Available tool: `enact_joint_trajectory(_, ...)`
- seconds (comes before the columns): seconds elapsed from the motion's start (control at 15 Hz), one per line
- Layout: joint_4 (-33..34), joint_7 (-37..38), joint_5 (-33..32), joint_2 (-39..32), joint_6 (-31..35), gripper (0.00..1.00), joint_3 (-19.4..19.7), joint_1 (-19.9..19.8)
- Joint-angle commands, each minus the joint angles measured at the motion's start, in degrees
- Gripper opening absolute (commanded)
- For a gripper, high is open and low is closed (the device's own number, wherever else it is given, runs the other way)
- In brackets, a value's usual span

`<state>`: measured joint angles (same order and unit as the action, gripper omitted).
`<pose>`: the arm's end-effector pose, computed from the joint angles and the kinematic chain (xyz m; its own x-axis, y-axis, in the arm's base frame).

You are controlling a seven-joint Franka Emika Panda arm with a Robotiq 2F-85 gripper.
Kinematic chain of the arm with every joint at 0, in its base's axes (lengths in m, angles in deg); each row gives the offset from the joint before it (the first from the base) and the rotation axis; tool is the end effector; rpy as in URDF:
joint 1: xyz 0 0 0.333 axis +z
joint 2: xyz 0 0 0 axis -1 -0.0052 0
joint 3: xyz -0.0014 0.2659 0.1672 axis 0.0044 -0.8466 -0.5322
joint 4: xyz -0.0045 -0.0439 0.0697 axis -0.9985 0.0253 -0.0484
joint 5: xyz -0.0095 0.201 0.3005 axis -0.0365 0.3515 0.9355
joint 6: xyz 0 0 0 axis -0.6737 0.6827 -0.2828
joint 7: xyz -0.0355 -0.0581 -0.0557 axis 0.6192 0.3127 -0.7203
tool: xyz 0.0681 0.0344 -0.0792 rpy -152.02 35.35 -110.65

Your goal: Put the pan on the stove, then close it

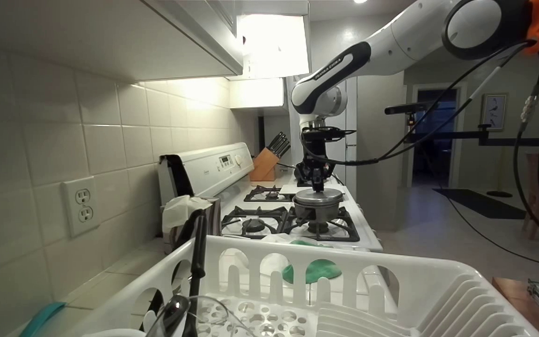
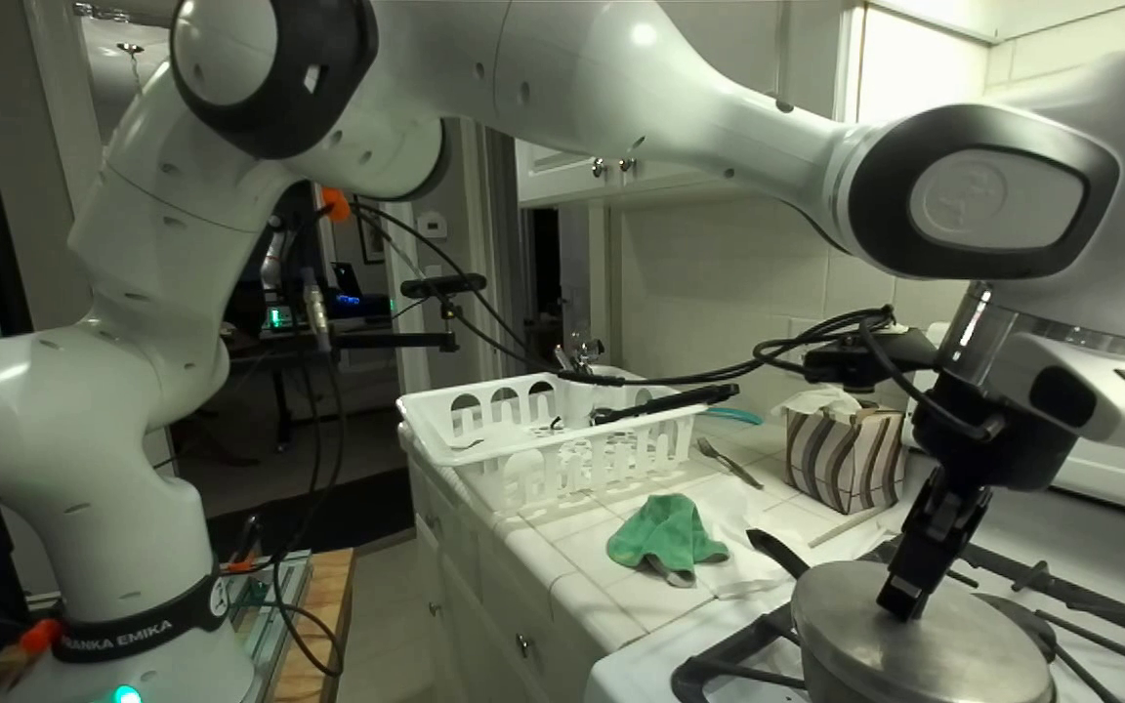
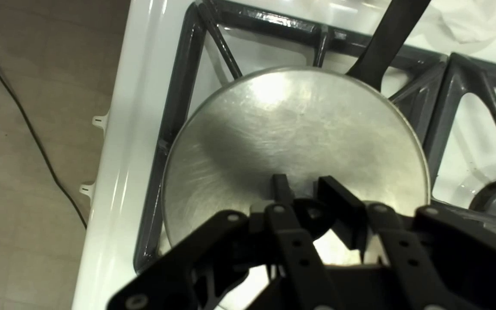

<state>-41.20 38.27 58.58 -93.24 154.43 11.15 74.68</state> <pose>0.6044 -0.2785 0.3556 0.4764 -0.8507 -0.2221 -0.8668 -0.4968 0.0436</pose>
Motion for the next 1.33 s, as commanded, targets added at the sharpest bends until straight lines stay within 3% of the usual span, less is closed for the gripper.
enact_joint_trajectory(0.0,-1.97,1.08,-1.49,1.6,1.87,0.06,0.23,0.63)
enact_joint_trajectory(1.27,-3.73,1.49,-1.84,2.36,3.2,0.06,0.54,1.39)
